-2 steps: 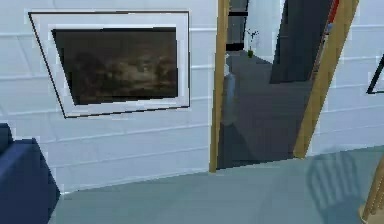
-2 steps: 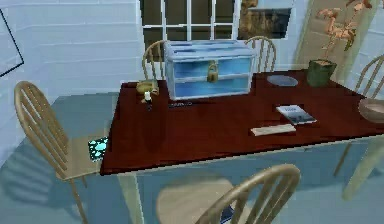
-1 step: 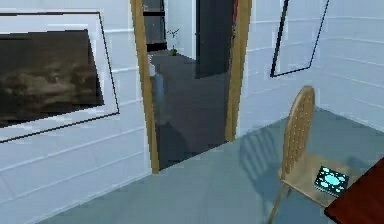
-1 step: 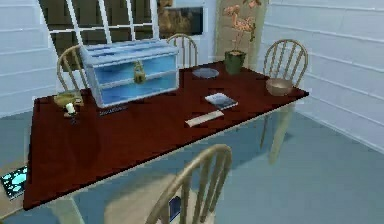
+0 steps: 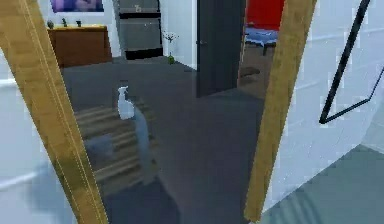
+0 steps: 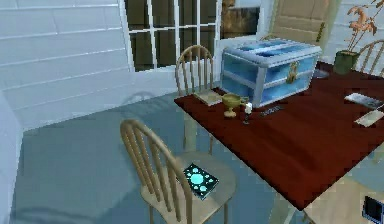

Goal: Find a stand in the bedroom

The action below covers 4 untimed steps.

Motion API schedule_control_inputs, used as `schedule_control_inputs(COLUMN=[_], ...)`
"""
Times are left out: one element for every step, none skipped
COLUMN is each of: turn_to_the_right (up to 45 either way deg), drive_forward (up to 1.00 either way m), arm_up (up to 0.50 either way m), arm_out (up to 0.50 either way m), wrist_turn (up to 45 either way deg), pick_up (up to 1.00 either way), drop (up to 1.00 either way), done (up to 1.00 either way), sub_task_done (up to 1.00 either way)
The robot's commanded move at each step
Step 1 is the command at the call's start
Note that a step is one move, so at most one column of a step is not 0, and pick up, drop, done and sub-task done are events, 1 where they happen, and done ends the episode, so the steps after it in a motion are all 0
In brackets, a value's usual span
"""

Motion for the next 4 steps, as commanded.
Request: schedule_control_inputs(turn_to_the_right=[6.0, 0.0, -3.0, 0.0], drive_forward=[0.00, 0.65, 0.00, 0.50], arm_up=[0.00, 0.00, 0.00, 0.00], arm_out=[0.00, 0.00, 0.00, 0.00], wrist_turn=[0.0, 0.0, 0.0, 0.0], pick_up=[0.00, 0.00, 0.00, 0.00], drop=[0.00, 0.00, 0.00, 0.00], done=[0.00, 0.00, 0.00, 0.00], sub_task_done=[0.00, 0.00, 0.00, 0.00])
